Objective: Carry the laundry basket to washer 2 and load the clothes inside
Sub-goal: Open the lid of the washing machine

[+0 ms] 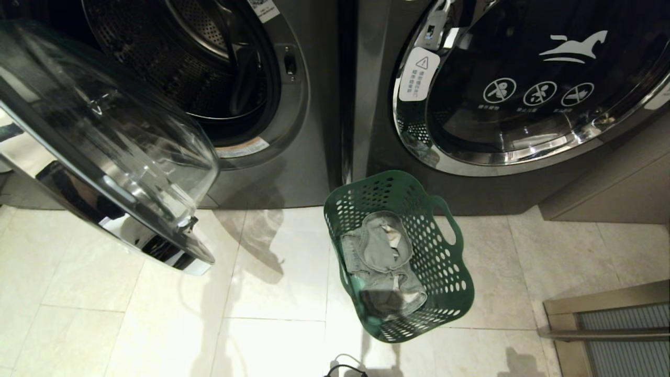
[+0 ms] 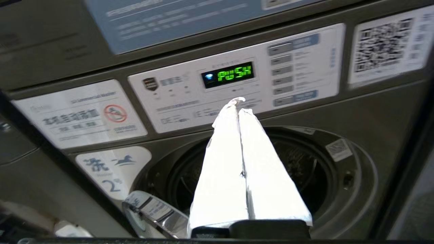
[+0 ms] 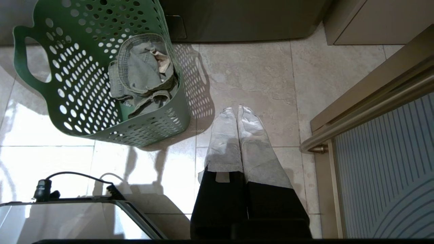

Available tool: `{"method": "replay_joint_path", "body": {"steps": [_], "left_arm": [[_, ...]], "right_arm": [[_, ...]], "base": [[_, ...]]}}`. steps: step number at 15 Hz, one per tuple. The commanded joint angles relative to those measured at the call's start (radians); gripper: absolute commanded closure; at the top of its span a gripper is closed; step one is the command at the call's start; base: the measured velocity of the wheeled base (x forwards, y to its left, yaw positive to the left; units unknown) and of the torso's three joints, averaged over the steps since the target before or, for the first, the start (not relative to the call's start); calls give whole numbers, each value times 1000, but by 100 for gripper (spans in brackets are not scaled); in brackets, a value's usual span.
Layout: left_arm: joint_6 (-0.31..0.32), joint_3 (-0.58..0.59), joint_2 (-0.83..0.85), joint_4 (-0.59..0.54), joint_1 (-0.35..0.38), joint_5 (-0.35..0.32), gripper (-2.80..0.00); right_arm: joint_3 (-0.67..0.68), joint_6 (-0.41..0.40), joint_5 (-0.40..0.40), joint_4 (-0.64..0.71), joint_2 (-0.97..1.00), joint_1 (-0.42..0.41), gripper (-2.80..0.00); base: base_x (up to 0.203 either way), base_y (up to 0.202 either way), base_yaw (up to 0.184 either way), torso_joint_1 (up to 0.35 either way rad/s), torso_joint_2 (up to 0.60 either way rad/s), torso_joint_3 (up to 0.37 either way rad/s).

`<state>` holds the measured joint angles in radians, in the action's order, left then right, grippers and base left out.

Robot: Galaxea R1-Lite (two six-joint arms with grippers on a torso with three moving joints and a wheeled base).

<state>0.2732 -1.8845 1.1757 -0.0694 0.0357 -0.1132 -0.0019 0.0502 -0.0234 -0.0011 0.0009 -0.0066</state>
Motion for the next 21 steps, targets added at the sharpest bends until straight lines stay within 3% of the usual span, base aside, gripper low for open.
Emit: {"method": "replay_joint_path", "body": {"steps": [1, 3, 8, 10, 12, 14, 16, 19, 21], "left_arm": [[1, 3, 3, -3, -10, -23, 0], [-11, 58, 10, -18, -58, -61, 0], [-161, 268, 4, -32, -188, -86, 0], [-162, 239, 17, -40, -238, -121, 0], [-156, 132, 49, -107, -252, -130, 0], [-156, 8, 79, -352, -252, -156, 0], [-154, -34, 83, -580, -249, -205, 0], [-153, -42, 128, -600, -250, -237, 0], [-152, -41, 166, -585, -248, -168, 0]], "right_arm": [[-1, 0, 0, 0, 1, 0, 0], [-1, 0, 0, 0, 1, -1, 0], [-1, 1, 0, 0, 1, 0, 0], [0, 0, -1, 0, 1, 0, 0], [0, 0, 0, 0, 1, 0, 0], [0, 0, 0, 0, 1, 0, 0], [0, 0, -1, 0, 1, 0, 0], [0, 1, 0, 0, 1, 0, 0], [0, 0, -1, 0, 1, 0, 0]], "base": [[0, 0, 0, 0, 0, 0], [0, 0, 0, 0, 0, 0], [0, 0, 0, 0, 0, 0], [0, 0, 0, 0, 0, 0], [0, 0, 0, 0, 0, 0], [0, 0, 0, 0, 0, 0], [0, 0, 0, 0, 0, 0], [0, 0, 0, 0, 0, 0], [0, 0, 0, 0, 0, 0]]}}
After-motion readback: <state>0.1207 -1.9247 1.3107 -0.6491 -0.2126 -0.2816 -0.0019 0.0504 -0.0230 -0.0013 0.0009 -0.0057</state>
